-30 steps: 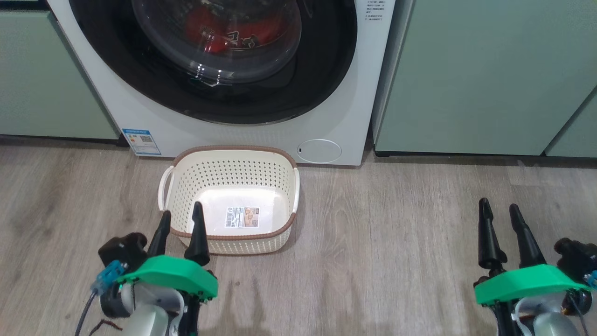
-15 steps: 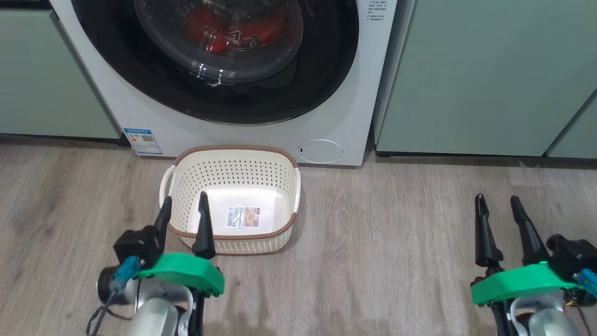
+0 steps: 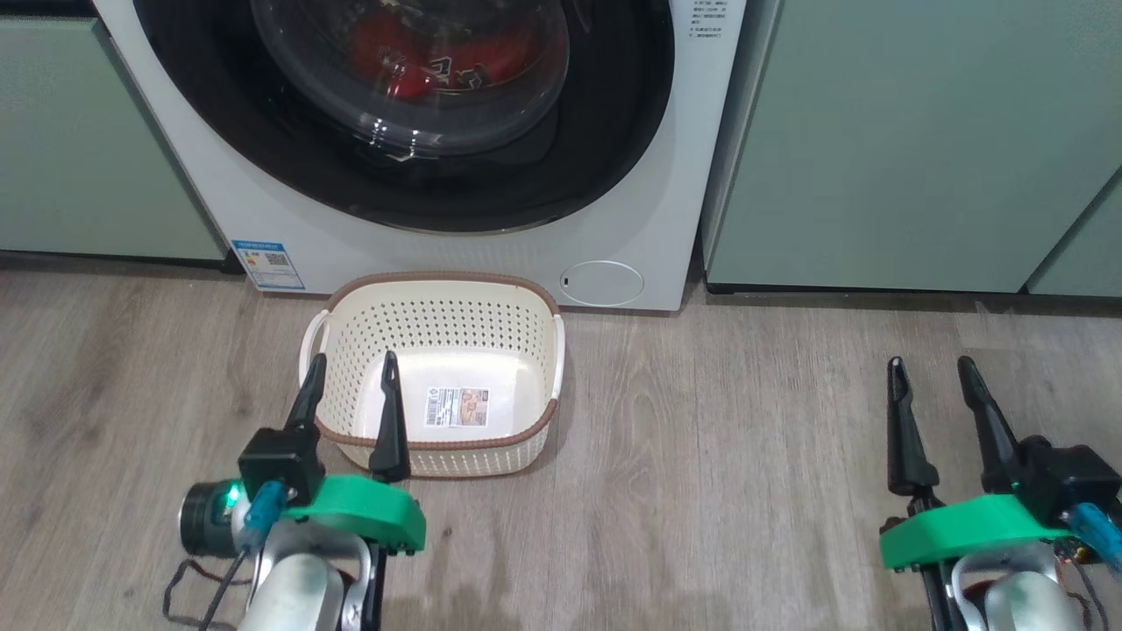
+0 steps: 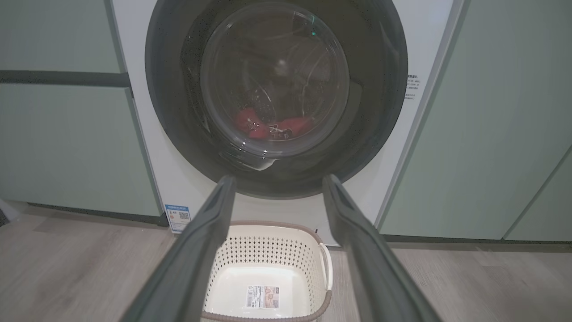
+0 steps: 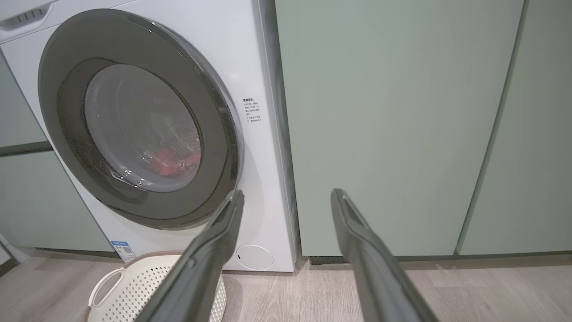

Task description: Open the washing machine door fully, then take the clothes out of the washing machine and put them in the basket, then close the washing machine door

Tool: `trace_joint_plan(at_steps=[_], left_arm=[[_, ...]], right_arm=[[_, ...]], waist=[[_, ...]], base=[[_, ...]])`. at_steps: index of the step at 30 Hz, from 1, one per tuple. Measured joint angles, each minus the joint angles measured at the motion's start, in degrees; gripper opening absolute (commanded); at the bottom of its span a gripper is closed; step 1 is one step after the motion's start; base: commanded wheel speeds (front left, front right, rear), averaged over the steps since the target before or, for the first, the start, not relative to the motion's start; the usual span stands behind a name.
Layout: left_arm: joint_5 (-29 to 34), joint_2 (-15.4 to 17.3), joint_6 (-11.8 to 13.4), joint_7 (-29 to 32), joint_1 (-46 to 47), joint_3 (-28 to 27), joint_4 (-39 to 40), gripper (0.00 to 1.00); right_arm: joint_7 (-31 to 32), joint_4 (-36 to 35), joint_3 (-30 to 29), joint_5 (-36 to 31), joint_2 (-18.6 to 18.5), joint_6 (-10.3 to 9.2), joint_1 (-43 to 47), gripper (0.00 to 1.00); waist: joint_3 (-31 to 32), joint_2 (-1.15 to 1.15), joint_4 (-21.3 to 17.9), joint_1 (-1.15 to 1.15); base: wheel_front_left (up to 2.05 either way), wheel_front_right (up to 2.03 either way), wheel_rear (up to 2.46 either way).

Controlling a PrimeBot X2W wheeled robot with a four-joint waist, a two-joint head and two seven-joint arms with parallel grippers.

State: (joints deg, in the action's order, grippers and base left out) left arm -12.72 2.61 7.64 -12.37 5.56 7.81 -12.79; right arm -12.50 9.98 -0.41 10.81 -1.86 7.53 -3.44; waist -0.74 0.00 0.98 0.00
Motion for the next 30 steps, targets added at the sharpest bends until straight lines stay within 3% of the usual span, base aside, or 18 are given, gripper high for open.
trace_joint_plan(at_steps=[11, 30], left_arm=[[7.3, 0.0, 0.8, -1.9, 1.8, 0.1, -2.8, 1.0], [4.1, -0.1, 1.0, -2.3, 1.9, -0.1, -7.0, 1.0]], right_arm=[[-1.9, 1.3, 0.8, -6.3, -0.1, 0.0, 0.0, 1.0], [-1.9, 4.1, 0.1, -3.7, -0.1, 0.0, 0.0, 1.0]], waist=[[0.0, 0.0, 0.0, 0.0], [0.6, 0.0, -0.1, 0.0]], base=[[0.0, 0.0, 0.0], [0.0, 0.0, 0.0]])
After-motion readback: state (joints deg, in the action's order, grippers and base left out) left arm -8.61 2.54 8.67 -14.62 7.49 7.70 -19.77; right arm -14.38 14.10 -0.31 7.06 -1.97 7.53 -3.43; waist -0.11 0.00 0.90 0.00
